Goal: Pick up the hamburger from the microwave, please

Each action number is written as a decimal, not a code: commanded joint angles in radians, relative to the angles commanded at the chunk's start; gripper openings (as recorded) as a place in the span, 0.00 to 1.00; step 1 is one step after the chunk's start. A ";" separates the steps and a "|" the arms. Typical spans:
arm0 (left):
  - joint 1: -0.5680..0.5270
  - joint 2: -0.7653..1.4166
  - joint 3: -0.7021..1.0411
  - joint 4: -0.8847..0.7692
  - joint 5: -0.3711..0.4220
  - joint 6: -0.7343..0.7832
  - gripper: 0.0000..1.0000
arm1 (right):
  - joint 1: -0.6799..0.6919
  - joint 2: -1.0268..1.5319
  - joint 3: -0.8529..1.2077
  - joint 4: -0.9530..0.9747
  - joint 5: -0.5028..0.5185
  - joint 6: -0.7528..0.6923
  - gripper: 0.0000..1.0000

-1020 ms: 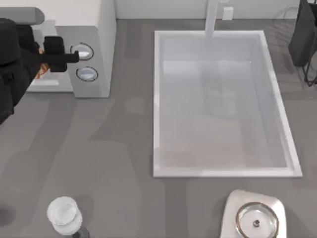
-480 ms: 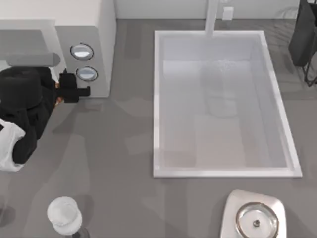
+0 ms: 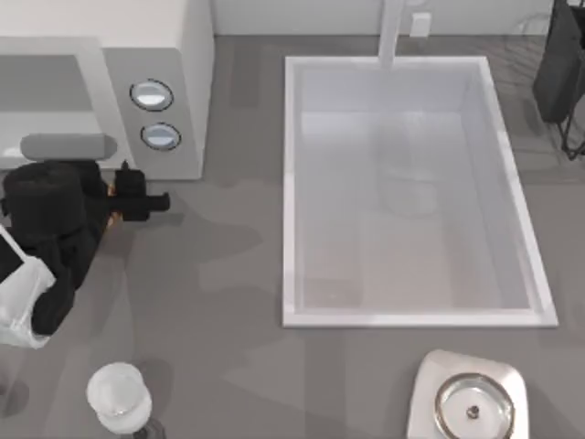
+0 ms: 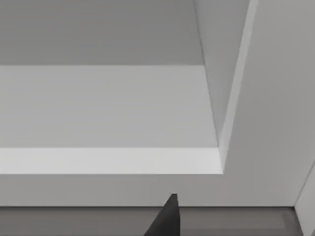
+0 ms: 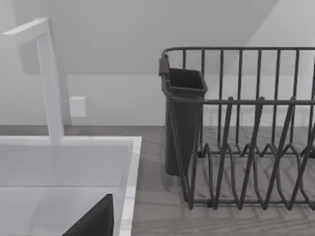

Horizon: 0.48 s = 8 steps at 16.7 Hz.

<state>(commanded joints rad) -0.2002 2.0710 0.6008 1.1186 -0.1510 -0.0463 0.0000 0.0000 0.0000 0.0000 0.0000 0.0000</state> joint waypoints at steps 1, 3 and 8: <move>0.000 0.000 0.000 0.000 0.000 0.000 0.00 | 0.000 0.000 0.000 0.000 0.000 0.000 1.00; 0.000 0.000 0.000 0.000 0.000 0.000 0.15 | 0.000 0.000 0.000 0.000 0.000 0.000 1.00; 0.000 0.000 0.000 0.000 0.000 0.000 0.53 | 0.000 0.000 0.000 0.000 0.000 0.000 1.00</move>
<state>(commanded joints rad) -0.2002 2.0710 0.6008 1.1186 -0.1510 -0.0463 0.0000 0.0000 0.0000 0.0000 0.0000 0.0000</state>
